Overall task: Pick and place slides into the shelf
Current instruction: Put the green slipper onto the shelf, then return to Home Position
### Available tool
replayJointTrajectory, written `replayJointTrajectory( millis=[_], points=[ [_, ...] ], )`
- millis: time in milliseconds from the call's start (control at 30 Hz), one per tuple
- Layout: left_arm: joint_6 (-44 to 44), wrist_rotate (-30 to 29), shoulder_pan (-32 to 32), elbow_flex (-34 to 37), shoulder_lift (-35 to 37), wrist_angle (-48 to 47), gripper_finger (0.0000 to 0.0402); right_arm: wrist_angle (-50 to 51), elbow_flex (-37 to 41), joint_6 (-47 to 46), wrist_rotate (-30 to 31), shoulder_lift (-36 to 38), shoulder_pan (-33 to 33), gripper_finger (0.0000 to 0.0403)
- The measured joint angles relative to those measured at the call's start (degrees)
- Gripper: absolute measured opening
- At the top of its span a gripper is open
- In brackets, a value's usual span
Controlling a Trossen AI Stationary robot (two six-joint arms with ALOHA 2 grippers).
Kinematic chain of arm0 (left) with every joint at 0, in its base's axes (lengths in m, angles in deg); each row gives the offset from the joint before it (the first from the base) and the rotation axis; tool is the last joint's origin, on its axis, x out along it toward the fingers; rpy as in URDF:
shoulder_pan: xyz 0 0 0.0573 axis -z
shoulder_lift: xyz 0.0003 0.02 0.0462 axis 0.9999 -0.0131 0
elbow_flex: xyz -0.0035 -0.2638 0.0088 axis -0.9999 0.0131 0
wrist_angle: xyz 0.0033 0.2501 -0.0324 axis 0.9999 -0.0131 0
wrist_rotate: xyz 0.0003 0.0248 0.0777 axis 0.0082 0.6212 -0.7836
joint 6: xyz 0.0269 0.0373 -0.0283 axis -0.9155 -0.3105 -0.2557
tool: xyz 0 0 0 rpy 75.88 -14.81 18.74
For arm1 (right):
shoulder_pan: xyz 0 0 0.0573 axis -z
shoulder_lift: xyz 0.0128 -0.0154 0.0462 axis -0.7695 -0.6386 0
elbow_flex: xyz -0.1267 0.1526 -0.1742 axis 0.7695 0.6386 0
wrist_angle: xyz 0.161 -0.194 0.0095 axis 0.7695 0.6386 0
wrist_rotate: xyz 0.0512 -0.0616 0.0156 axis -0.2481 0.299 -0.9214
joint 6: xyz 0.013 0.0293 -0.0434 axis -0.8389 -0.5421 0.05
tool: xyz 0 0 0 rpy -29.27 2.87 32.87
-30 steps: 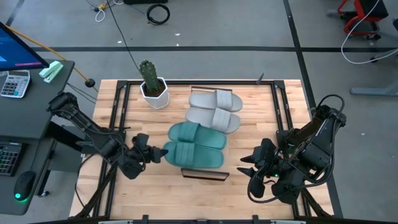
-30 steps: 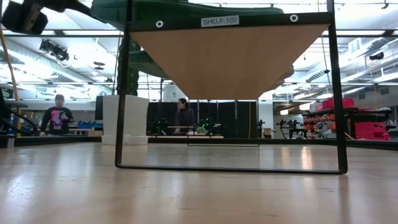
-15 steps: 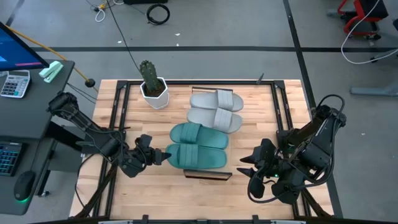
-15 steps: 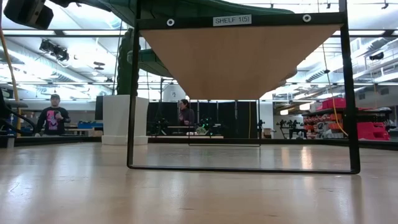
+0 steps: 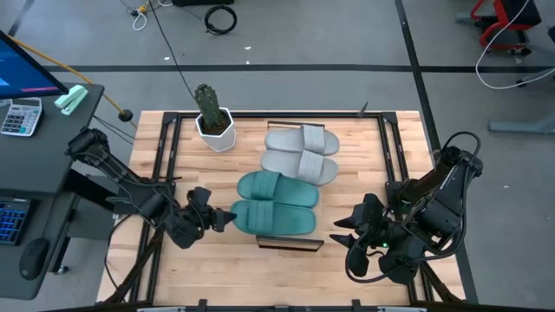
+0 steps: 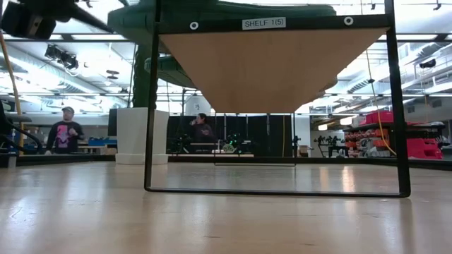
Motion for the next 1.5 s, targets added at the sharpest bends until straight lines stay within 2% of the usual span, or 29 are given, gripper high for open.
replayJointTrajectory(
  millis=[233, 433, 600, 800, 900, 1200, 1500],
  points=[
    [-0.02, 0.47, 0.00, 0.02, 0.00, -2.71, 0.0212, -0.19, 0.00, -0.09, -0.28, 0.00, 0.00, 0.0171],
    [0.00, 0.19, 0.06, 0.02, 0.41, -1.49, 0.0217, -0.01, 0.00, -0.04, -0.26, 0.00, 0.00, 0.0171],
    [-0.55, -5.86, 0.76, 0.02, 2.62, -1.43, 0.0214, 4.82, 0.00, -3.30, -0.24, 0.06, 0.48, 0.0171],
    [-6.86, -14.53, 2.87, 0.01, 7.23, -1.31, 0.0211, 17.45, 0.00, -13.73, -0.07, 0.86, 0.59, 0.0171],
    [-9.19, -18.00, 3.43, 0.01, 8.88, -1.37, 0.0204, 17.93, 0.07, -15.23, -1.38, 1.65, 1.52, 0.0171],
    [-12.08, -19.63, 3.04, 0.02, 10.65, -1.46, 0.0186, 18.07, 1.41, -15.08, -3.58, 2.44, 5.52, 0.0171],
    [-18.00, -21.32, 1.08, 0.01, 13.21, -1.54, 0.0185, 18.07, 11.37, -15.60, -10.99, 4.26, 12.25, 0.0171]
  ],
)
